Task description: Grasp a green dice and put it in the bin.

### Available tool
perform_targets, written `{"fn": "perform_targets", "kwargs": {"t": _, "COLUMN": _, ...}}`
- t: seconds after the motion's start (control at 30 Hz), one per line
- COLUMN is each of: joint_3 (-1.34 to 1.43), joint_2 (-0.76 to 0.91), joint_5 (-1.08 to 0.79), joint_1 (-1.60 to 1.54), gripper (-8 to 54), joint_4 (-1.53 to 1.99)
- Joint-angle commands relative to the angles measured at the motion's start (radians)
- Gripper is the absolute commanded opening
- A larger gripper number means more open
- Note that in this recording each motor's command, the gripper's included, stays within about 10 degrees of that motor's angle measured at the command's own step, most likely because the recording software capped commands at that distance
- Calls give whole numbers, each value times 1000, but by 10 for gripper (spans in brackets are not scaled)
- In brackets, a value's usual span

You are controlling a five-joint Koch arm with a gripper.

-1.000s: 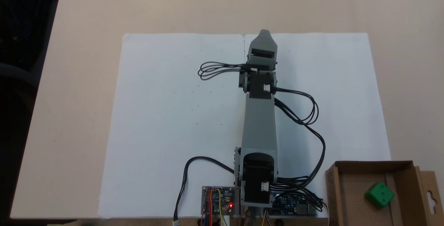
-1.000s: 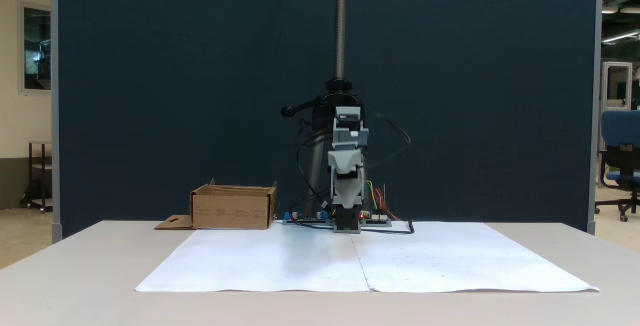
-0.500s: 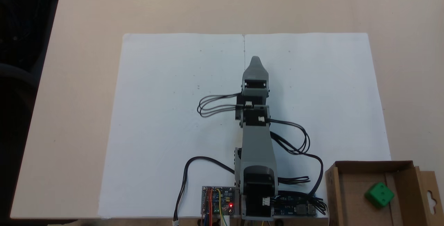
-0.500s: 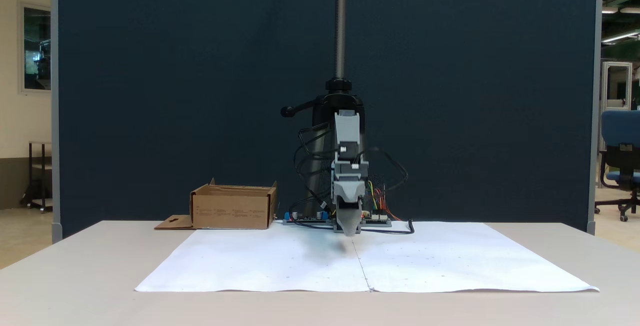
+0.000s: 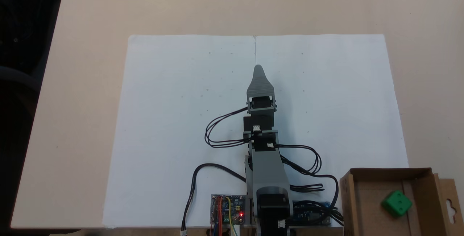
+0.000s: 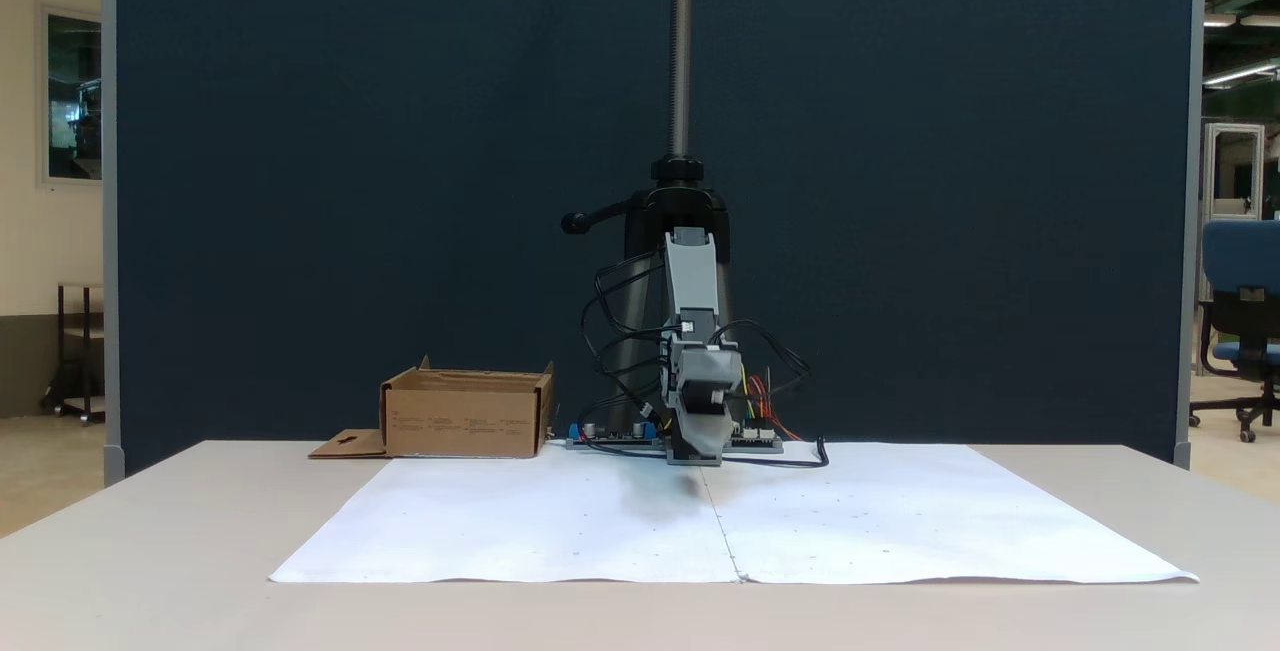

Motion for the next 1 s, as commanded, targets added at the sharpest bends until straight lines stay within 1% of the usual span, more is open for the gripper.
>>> {"fn": "perform_targets", "kwargs": {"t": 0.0, "joint_3": 49, "joint_2": 103, "joint_5": -55, "joint_1": -12, "gripper": 433, "joint_4": -170}}
{"fn": "perform_targets", "kwargs": {"t": 0.1, "joint_3": 86, "joint_2": 104, "joint_5": -55, "joint_1": -12, "gripper": 436, "joint_4": -242}}
{"fn": "perform_targets", "kwargs": {"t": 0.53, "joint_3": 86, "joint_2": 100, "joint_5": -55, "joint_1": 87, "gripper": 439, "joint_4": -514}}
{"fn": "perform_targets", "kwargs": {"t": 0.97, "joint_3": 86, "joint_2": 100, "joint_5": -54, "joint_1": 72, "gripper": 444, "joint_4": -506}}
